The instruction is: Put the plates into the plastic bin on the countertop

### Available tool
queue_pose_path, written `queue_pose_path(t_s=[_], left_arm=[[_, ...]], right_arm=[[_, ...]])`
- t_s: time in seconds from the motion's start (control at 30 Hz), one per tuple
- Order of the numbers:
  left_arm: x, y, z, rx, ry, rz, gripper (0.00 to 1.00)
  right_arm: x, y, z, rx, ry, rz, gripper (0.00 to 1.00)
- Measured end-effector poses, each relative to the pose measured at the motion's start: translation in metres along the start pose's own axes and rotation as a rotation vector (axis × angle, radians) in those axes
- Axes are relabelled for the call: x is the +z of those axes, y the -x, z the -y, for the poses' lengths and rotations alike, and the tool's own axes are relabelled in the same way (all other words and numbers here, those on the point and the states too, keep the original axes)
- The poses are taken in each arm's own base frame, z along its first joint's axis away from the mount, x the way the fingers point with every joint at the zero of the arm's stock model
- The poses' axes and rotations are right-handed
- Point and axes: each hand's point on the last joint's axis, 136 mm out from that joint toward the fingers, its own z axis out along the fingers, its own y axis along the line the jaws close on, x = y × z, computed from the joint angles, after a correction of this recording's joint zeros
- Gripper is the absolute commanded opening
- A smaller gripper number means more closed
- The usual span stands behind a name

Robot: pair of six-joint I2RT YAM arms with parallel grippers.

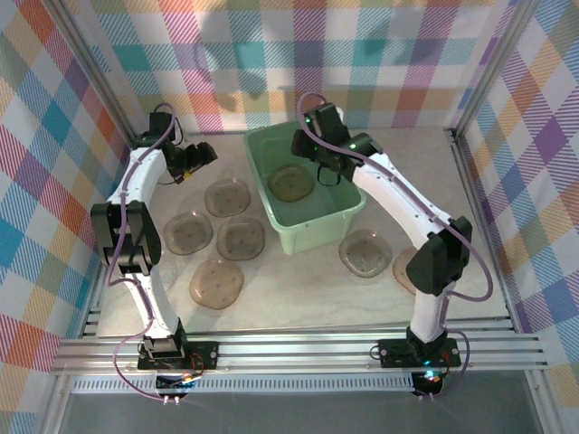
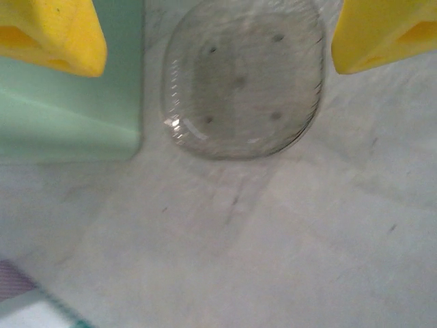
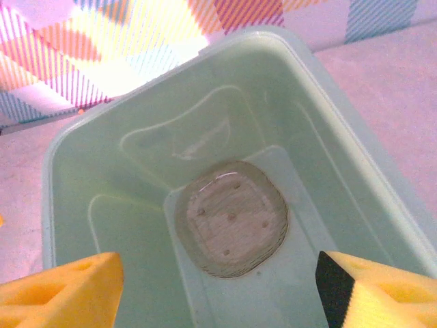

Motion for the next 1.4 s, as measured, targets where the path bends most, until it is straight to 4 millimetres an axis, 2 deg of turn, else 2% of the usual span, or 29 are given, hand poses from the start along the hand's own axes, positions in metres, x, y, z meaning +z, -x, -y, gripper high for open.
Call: queue_pose_path(t_s=[0.1,0.23,0.43,0.53,1.07,1.2,1.4], left_arm=[[0.005,-0.009,-0.012,0.023,0.029,-0.045,0.79],[0.021,-0.023,-0.023,0.077,0.052,-0.114,0.73],[0.058,-0.051,-0.046,0.115,0.081,-0.256,0.69],[0.067,-0.061,-0.053,0.119,0.090,-0.303,0.68],[0.083,-0.064,-0.054,0.148,0.083,-0.335,0.58],[0.092,-0.070,-0.057,0.151,0.092,-0.363,0.54],[0.093,-0.069,-0.056,0.164,0.092,-0.362,0.41]], right_arm=[[-0.004,0.003,0.006,-0.027,0.023,0.002,0.70],[-0.002,-0.002,0.015,-0.060,0.038,-0.023,0.65],[0.000,-0.010,0.009,-0.093,0.085,-0.059,0.60],[-0.001,-0.011,0.006,-0.099,0.102,-0.067,0.58],[0.000,-0.015,0.002,-0.099,0.137,-0.093,0.55],[0.003,-0.018,0.001,-0.099,0.143,-0.105,0.54],[0.009,-0.029,0.005,-0.099,0.133,-0.130,0.53]])
